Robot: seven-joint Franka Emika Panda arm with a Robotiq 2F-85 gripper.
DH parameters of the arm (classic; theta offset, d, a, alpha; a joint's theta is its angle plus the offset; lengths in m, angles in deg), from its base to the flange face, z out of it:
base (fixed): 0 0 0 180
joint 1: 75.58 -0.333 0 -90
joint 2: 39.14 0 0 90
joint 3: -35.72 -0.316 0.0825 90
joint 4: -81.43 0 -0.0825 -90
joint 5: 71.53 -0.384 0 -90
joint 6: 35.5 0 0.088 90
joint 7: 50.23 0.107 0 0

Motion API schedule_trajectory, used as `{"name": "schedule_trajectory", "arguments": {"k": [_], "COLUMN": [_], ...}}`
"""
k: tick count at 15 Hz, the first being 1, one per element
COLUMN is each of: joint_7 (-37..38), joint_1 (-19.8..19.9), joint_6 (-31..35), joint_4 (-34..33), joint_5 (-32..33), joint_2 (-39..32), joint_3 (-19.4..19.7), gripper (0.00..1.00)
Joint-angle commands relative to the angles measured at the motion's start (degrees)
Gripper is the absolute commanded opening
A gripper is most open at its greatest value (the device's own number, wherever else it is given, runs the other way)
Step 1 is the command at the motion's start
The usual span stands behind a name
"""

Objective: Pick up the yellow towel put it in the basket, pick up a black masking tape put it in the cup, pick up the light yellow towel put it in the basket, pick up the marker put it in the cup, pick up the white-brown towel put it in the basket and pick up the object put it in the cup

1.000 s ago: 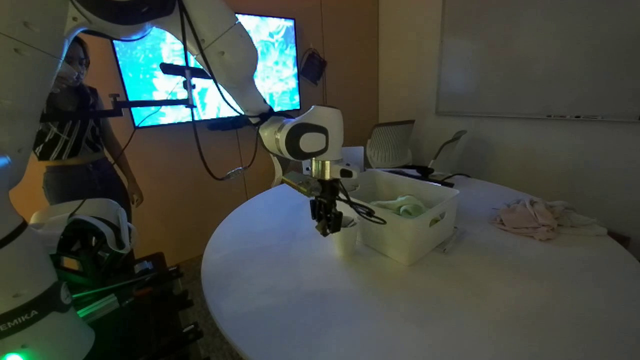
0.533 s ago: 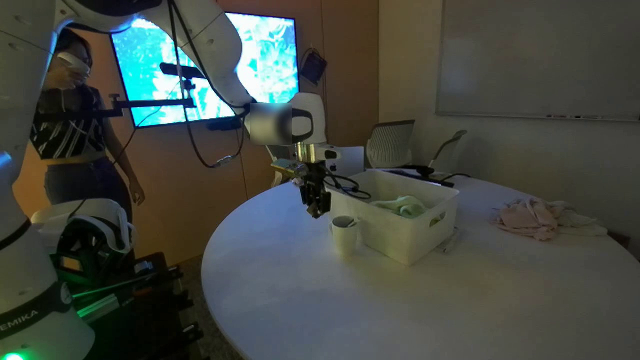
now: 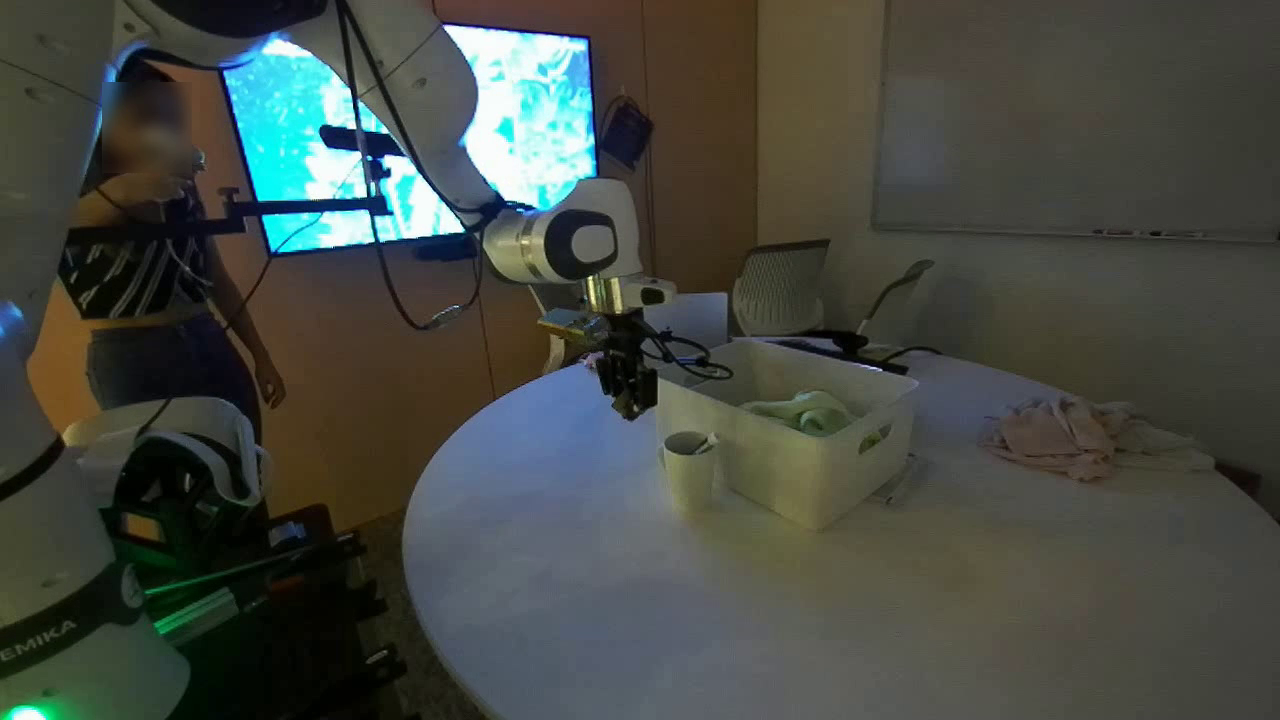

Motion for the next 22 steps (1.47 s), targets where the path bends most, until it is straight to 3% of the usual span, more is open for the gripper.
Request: {"name": "schedule_trajectory", "arguments": {"k": [1, 12, 22], "joint_7": [0.54, 1.11, 0.98], "joint_1": [-0.48, -1.9, -1.54], "joint_6": [2.3, 6.76, 8.4], "joint_4": [-2.45, -7.81, -8.77], "joint_5": [1.14, 2.08, 1.83], "joint_2": [-1.86, -7.8, -9.14], "joint_3": [0.19, 1.68, 3.64], "gripper": [0.03, 0.03, 0.03]}}
